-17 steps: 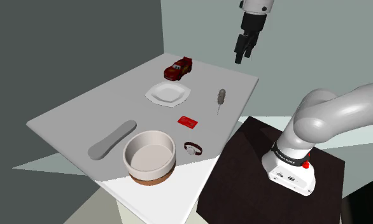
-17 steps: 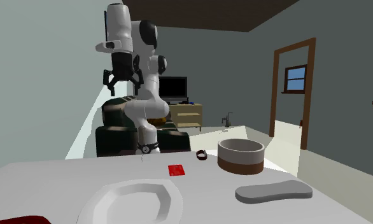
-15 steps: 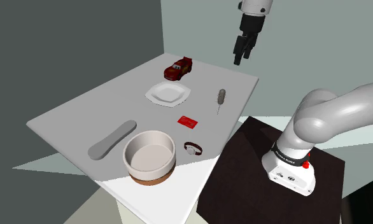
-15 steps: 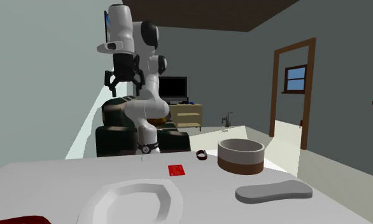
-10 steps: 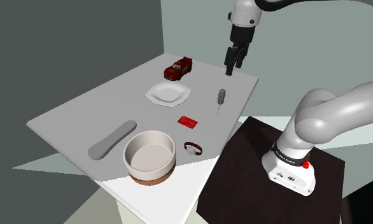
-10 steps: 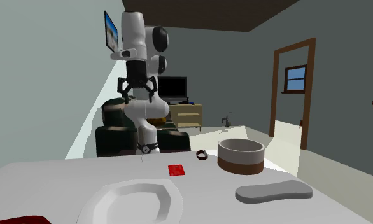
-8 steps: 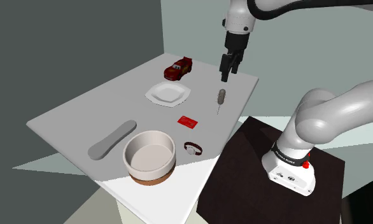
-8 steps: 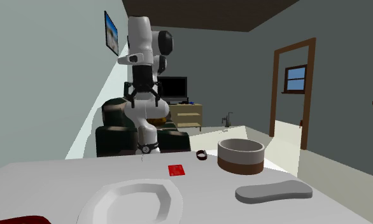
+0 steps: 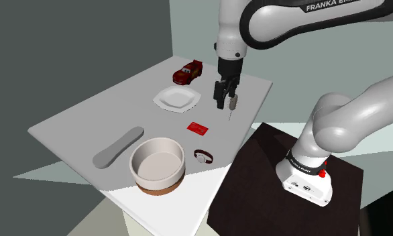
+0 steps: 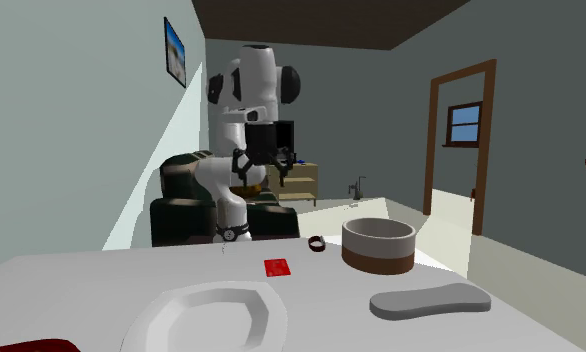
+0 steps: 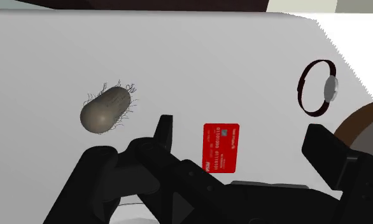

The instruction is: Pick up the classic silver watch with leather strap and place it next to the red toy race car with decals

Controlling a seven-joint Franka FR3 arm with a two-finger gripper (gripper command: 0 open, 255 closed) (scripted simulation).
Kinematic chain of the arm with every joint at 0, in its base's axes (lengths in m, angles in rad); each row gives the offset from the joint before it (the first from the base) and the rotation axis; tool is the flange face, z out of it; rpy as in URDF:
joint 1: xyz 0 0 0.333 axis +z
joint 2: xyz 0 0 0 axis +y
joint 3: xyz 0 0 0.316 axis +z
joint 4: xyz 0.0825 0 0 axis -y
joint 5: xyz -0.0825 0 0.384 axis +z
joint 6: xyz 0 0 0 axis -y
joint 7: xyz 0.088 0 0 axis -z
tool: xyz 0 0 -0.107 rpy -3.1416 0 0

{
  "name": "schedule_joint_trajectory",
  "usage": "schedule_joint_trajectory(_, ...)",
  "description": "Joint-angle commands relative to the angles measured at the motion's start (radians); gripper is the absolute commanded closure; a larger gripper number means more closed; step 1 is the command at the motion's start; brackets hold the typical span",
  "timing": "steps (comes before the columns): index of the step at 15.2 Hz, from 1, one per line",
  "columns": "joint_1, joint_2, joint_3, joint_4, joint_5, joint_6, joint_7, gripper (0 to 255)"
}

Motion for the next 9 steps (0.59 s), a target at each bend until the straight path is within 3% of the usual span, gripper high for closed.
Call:
schedule_joint_trajectory(1, 0.018, 0.044, 0.036, -0.001, 0.021, 0.039, 0.028, 0)
schedule_joint_trajectory(9, 0.081, 0.25, 0.184, 0.046, 0.076, 0.176, 0.151, 0)
